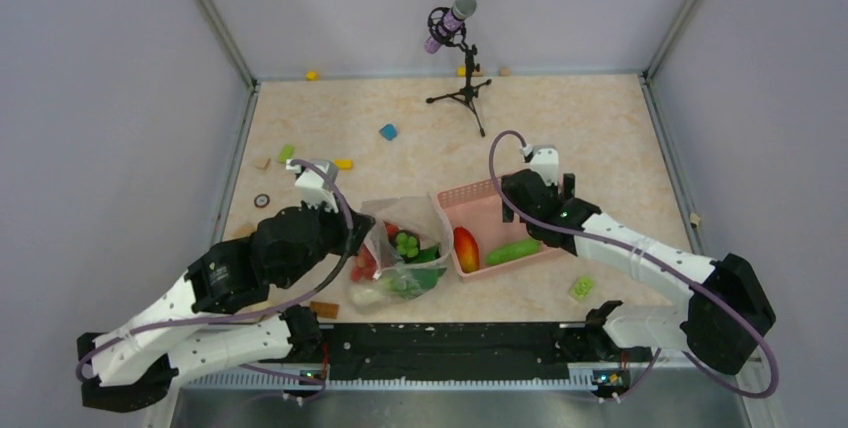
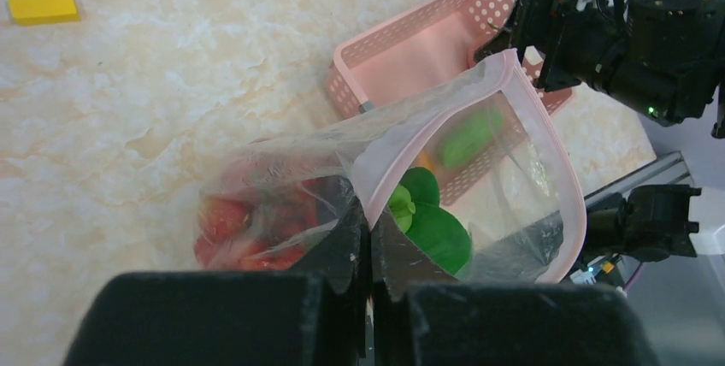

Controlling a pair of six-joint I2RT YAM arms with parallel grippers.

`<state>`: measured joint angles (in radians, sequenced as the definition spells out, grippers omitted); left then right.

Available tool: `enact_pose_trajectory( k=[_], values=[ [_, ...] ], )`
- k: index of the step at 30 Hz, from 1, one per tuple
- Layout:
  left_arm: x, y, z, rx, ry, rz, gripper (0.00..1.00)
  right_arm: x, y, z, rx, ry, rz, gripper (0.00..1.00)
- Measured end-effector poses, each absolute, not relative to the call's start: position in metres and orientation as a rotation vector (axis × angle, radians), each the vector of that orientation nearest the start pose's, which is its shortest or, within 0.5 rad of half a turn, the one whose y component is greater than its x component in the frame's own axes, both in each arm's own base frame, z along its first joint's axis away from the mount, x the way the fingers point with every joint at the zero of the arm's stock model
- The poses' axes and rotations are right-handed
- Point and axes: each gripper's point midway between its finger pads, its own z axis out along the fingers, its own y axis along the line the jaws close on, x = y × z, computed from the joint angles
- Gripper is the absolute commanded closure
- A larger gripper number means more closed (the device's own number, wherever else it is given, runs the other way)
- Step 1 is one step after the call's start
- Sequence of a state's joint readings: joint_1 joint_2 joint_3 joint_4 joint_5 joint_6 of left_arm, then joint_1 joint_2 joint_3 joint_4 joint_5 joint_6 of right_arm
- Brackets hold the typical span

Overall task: Place the food in the zip-top bag and seal the zipper
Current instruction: Pick up the fake fruit from the bin.

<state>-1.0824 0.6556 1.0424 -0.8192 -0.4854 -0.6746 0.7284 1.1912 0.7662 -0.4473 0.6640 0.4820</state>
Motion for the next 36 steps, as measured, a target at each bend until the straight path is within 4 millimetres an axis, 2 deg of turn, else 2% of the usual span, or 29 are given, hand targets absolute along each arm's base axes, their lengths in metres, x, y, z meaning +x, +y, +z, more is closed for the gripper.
enact_pose_trajectory(
  k=[6, 11, 16, 24, 32, 34, 36],
  values=[
    [0.156, -0.178, 0.29, 0.2, 1.981, -0.666, 1.0, 0.28, 0.111, 0.106, 0.036, 2.242, -0.232, 0.01],
    [0.156, -0.173, 0.285, 0.212, 1.921, -0.682, 1.0, 0.284, 0.104, 0.102, 0.074, 2.244, -0.251, 0.01],
    [0.154, -0.167, 0.295, 0.197, 1.858, -0.719, 1.0, 0.286, 0.097, 0.087, 0.101, 2.282, -0.293, 0.02],
    [0.156, -0.175, 0.277, 0.232, 1.886, -0.695, 1.0, 0.289, 0.09, 0.076, 0.135, 2.309, -0.316, 0.12],
    [0.156, -0.176, 0.278, 0.239, 1.868, -0.707, 1.0, 0.291, 0.086, 0.069, 0.18, 2.326, -0.321, 0.18],
    [0.156, -0.175, 0.278, 0.239, 1.864, -0.708, 1.0, 0.292, 0.085, 0.067, 0.187, 2.33, -0.318, 0.26],
    [0.156, -0.174, 0.279, 0.234, 1.859, -0.71, 1.0, 0.292, 0.085, 0.067, 0.195, 2.332, -0.315, 0.3]
  ],
)
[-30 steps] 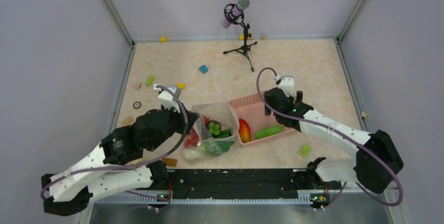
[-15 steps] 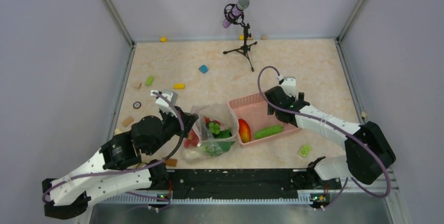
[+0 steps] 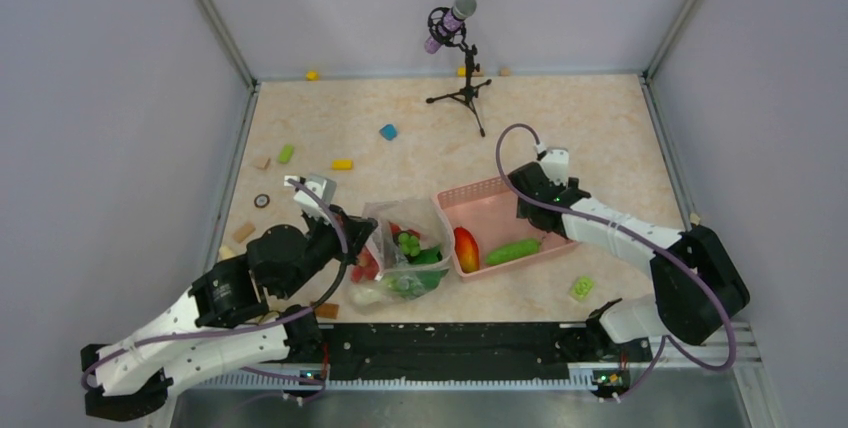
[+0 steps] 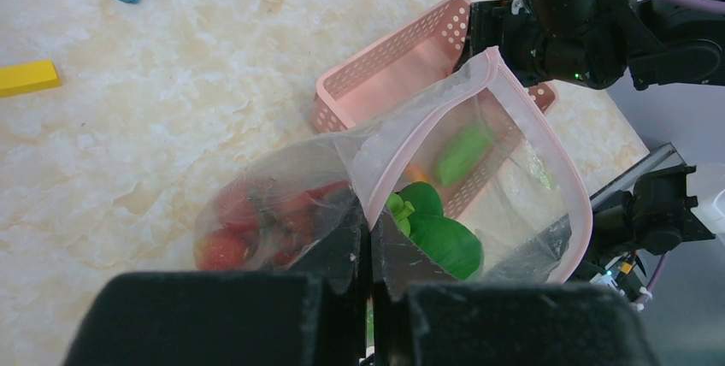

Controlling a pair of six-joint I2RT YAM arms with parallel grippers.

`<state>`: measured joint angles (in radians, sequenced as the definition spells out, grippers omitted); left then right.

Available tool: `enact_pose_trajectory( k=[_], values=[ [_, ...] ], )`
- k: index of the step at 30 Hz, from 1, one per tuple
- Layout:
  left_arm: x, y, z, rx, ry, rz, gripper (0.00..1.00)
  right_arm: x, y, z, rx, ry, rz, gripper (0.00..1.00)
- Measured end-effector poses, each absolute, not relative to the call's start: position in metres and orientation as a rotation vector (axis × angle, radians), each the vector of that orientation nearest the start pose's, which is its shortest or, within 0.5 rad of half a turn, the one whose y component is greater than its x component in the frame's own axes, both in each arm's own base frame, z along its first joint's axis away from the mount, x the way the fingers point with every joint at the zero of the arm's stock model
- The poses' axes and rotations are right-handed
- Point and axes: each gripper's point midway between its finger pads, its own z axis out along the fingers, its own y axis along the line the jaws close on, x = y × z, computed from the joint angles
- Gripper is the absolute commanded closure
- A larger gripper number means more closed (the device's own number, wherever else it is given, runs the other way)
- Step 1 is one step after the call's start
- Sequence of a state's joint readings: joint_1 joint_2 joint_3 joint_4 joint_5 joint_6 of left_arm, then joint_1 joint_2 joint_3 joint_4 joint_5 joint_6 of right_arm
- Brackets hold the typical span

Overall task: Place the food in the zip-top bag and seal the zipper
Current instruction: Pick up the fake fruit from the bin.

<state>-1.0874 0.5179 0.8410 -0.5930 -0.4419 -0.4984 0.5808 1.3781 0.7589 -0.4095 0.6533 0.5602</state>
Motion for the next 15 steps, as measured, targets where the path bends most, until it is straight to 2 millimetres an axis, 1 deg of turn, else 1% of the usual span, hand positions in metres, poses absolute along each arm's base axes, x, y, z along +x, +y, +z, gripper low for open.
enact_pose_trajectory(
  k=[1, 4, 7, 9, 12, 15],
  values=[
    [0.1556, -0.1734, 0.28, 0.232, 1.855, -0.712, 1.0, 0.2921, 0.0847, 0.0668, 0.2, 2.332, -0.313, 0.31],
    [0.1553, -0.1727, 0.2815, 0.229, 1.85, -0.717, 1.0, 0.2935, 0.0838, 0.0665, 0.209, 2.328, -0.309, 0.38],
    [0.1553, -0.1726, 0.2815, 0.228, 1.849, -0.717, 1.0, 0.2939, 0.0835, 0.0645, 0.211, 2.327, -0.31, 0.57],
    [0.1553, -0.1724, 0.2815, 0.228, 1.849, -0.717, 1.0, 0.2952, 0.0836, 0.0645, 0.213, 2.322, -0.311, 0.64],
    [0.1556, -0.1721, 0.2817, 0.226, 1.848, -0.715, 1.0, 0.2952, 0.0836, 0.0644, 0.212, 2.323, -0.311, 0.72],
    [0.1559, -0.1717, 0.2818, 0.224, 1.847, -0.712, 1.0, 0.2952, 0.0838, 0.0645, 0.211, 2.323, -0.31, 0.76]
  ],
)
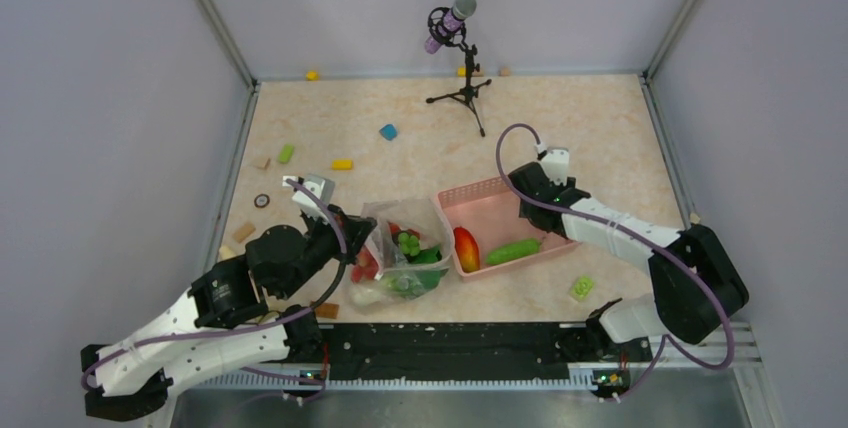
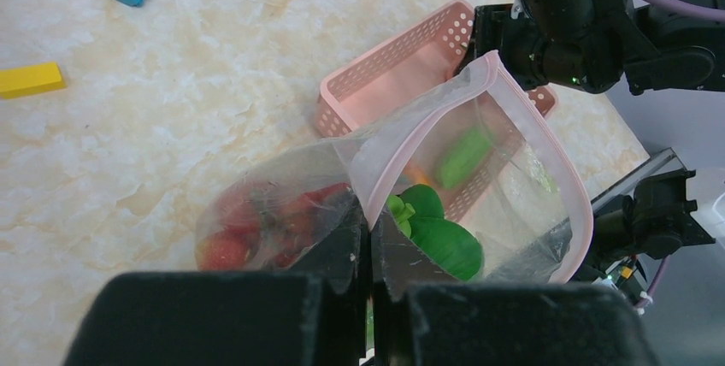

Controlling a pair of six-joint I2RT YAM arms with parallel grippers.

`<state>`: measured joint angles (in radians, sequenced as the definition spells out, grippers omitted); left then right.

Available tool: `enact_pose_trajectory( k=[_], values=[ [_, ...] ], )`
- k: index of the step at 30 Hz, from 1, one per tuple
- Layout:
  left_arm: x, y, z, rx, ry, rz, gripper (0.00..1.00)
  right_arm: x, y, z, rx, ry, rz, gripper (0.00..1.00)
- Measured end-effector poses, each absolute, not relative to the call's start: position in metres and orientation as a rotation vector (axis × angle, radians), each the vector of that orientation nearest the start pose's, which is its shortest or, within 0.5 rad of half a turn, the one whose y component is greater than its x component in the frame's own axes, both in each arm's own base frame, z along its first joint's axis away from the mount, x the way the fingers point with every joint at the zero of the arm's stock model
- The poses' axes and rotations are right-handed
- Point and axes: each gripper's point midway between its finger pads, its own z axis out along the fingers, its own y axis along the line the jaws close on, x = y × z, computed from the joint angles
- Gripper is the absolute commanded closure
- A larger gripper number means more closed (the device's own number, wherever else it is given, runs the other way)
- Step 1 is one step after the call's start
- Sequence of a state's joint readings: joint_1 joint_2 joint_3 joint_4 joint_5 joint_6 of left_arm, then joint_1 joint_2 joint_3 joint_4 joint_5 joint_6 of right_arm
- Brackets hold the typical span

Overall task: Place the food in the zip-top bag and seal the zipper
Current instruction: Pick up the fake fruit from the bin.

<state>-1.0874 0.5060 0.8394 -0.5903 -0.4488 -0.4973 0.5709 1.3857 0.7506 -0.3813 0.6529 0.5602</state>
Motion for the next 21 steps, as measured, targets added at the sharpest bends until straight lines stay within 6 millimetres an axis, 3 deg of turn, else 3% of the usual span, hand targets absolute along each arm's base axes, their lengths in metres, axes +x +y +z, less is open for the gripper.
enact_pose_trajectory(
  k=[7, 11, 15, 21],
  values=[
    [0.157, -0.17, 0.282, 0.22, 1.845, -0.702, 1.0, 0.292, 0.094, 0.069, 0.184, 2.311, -0.19, 0.81],
    [0.158, -0.17, 0.282, 0.218, 1.844, -0.698, 1.0, 0.288, 0.107, 0.085, 0.139, 2.28, -0.041, 0.8],
    [0.158, -0.169, 0.282, 0.215, 1.843, -0.692, 1.0, 0.282, 0.138, 0.126, 0.055, 2.138, 0.276, 0.8],
    [0.159, -0.169, 0.282, 0.223, 1.841, -0.686, 1.0, 0.246, 0.189, 0.218, -0.165, 1.771, 0.781, 0.78]
  ],
)
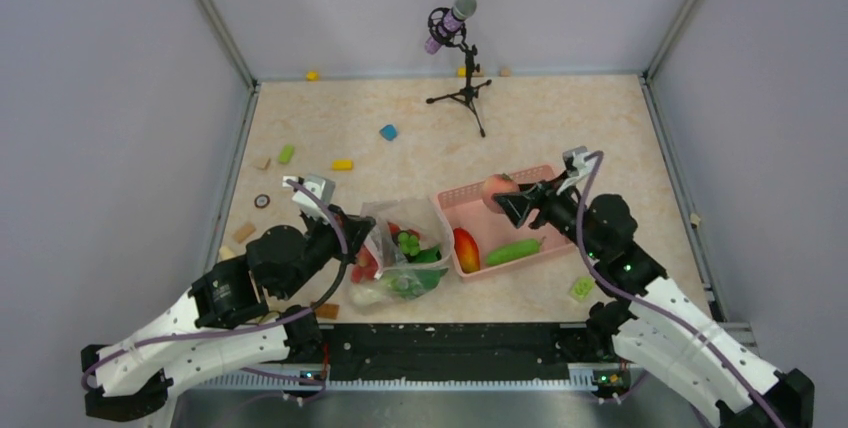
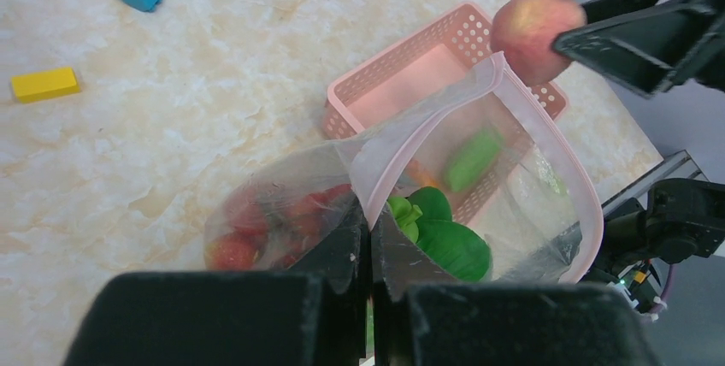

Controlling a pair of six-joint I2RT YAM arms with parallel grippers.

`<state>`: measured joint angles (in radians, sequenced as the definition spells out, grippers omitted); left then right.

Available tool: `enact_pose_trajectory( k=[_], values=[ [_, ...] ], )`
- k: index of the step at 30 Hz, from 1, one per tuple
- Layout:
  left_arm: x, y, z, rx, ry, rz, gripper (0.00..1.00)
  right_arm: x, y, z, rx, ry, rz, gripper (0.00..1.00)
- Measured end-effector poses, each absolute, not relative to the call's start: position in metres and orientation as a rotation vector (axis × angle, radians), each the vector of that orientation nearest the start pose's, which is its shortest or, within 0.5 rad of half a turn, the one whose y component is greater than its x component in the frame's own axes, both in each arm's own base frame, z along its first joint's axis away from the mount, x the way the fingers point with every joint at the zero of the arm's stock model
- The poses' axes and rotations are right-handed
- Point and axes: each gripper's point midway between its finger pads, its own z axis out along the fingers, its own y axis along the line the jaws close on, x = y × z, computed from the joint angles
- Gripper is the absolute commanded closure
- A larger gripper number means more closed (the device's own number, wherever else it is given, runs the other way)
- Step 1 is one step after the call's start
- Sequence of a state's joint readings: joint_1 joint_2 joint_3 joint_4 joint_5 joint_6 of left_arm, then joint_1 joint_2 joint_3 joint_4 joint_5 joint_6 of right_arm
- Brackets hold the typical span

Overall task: Place the food in the zip-top bag and seal the zipper
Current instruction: Pick up the fake fruit from the bin, then place the fake fruit in the zipper food storage bag.

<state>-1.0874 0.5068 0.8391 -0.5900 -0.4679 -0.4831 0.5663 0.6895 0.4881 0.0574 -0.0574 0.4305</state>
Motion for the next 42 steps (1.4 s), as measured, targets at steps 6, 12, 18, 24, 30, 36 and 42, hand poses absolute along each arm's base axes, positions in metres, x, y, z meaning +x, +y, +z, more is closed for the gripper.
enact_pose_trajectory(
  k=[6, 12, 18, 24, 30, 36, 42],
  values=[
    [0.159, -0.17, 0.28, 0.237, 1.844, -0.674, 1.0, 0.21, 0.222, 0.28, -0.34, 1.523, 1.081, 0.77],
    [0.16, -0.171, 0.279, 0.241, 1.846, -0.67, 1.0, 0.187, 0.255, 0.301, -0.45, 1.442, 1.375, 0.74],
    [0.16, -0.172, 0.279, 0.243, 1.846, -0.671, 1.0, 0.168, 0.271, 0.321, -0.522, 1.352, 1.576, 0.71],
    [0.16, -0.171, 0.279, 0.244, 1.845, -0.671, 1.0, 0.125, 0.31, 0.334, -0.723, 1.284, 1.672, 0.68],
    [0.16, -0.171, 0.279, 0.246, 1.845, -0.669, 1.0, 0.113, 0.331, 0.333, -0.827, 1.274, 1.603, 0.61],
    [0.16, -0.171, 0.279, 0.248, 1.845, -0.668, 1.0, 0.132, 0.338, 0.312, -0.804, 1.368, 1.468, 0.41],
    [0.16, -0.171, 0.279, 0.25, 1.844, -0.666, 1.0, 0.139, 0.349, 0.298, -0.822, 1.453, 1.343, 0.27]
  ],
)
